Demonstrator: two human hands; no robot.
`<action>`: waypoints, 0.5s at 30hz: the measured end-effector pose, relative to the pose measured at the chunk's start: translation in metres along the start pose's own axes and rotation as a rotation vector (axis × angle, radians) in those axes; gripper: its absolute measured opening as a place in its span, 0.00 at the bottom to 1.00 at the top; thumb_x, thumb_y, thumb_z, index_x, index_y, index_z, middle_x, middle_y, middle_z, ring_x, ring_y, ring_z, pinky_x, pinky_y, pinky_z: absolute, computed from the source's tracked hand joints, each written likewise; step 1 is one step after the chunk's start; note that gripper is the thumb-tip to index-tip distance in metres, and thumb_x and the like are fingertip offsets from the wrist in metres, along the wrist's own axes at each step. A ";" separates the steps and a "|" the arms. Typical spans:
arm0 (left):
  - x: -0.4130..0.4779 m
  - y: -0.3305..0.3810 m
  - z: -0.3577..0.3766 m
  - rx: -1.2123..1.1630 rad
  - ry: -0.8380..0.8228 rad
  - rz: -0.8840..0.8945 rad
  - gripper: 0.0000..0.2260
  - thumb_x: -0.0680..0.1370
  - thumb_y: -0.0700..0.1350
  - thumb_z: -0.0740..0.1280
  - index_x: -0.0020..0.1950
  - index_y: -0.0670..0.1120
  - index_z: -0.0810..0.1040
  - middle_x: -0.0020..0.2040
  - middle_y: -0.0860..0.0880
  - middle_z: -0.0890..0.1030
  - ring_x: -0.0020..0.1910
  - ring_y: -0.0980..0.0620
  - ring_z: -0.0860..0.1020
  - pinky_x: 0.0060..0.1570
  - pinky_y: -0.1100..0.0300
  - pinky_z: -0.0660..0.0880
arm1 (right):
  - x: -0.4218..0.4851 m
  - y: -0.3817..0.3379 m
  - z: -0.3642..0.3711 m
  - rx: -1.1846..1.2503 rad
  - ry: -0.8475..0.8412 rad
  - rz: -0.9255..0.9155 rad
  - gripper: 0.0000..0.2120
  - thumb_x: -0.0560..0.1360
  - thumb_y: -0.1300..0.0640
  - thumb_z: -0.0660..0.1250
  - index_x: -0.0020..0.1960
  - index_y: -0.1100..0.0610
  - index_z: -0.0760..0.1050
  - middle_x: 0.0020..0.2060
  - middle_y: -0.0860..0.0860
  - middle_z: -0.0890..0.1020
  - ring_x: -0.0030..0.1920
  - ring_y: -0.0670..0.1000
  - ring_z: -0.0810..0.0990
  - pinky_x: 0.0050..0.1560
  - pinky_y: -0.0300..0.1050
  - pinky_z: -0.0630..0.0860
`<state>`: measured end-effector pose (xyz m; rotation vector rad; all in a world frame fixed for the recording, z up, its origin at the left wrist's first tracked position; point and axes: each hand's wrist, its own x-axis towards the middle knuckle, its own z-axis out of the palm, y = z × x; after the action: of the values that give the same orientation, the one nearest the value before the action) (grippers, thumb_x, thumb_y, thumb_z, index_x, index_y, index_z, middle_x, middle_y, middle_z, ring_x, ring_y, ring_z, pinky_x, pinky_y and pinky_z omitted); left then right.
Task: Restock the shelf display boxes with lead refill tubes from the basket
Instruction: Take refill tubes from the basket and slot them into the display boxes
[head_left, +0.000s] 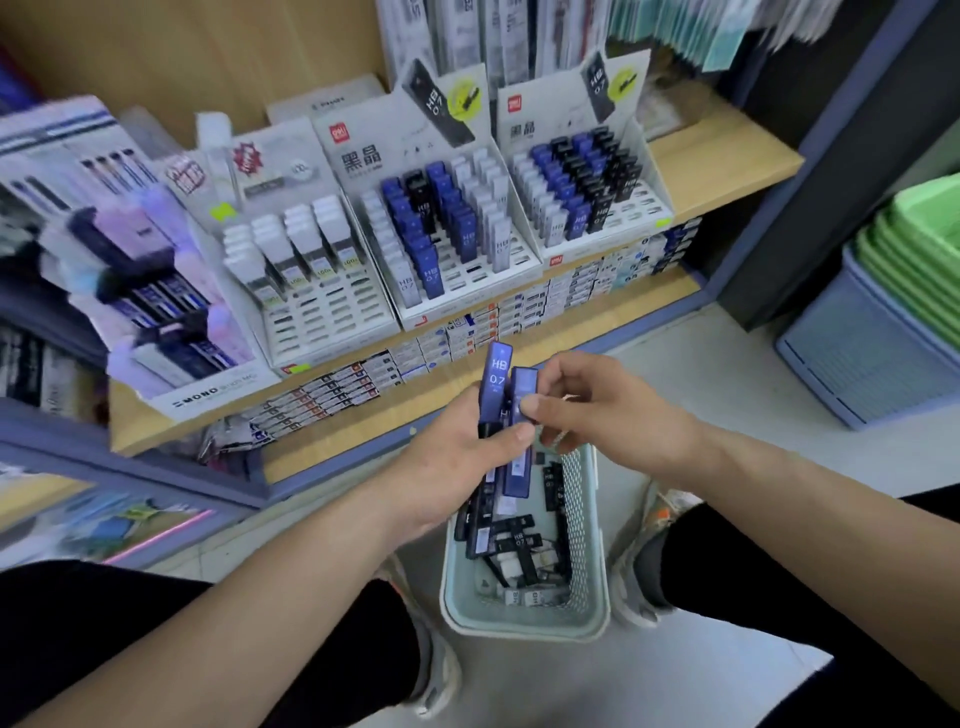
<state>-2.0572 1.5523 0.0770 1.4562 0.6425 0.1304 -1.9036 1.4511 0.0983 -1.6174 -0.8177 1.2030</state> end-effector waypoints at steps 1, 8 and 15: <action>-0.004 0.002 -0.001 0.011 0.024 0.009 0.14 0.77 0.45 0.70 0.62 0.52 0.77 0.52 0.57 0.83 0.55 0.57 0.79 0.63 0.56 0.73 | -0.003 -0.005 0.000 0.030 -0.008 0.014 0.07 0.79 0.58 0.69 0.46 0.59 0.73 0.36 0.52 0.82 0.35 0.50 0.82 0.40 0.45 0.79; -0.007 0.002 -0.006 0.089 0.128 -0.001 0.09 0.80 0.43 0.69 0.58 0.55 0.76 0.43 0.56 0.82 0.47 0.51 0.80 0.63 0.39 0.74 | -0.013 -0.015 -0.006 0.164 0.081 0.011 0.03 0.82 0.62 0.63 0.51 0.62 0.73 0.38 0.55 0.82 0.35 0.53 0.83 0.38 0.50 0.82; 0.006 0.006 -0.005 0.016 0.166 0.017 0.10 0.81 0.40 0.67 0.59 0.53 0.75 0.33 0.55 0.80 0.40 0.56 0.79 0.52 0.57 0.73 | 0.006 0.014 -0.002 0.186 0.101 0.041 0.10 0.82 0.56 0.63 0.58 0.61 0.76 0.36 0.52 0.69 0.28 0.48 0.66 0.27 0.41 0.62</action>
<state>-2.0529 1.5606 0.0812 1.4765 0.7670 0.2620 -1.9000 1.4511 0.0833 -1.5351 -0.5930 1.1795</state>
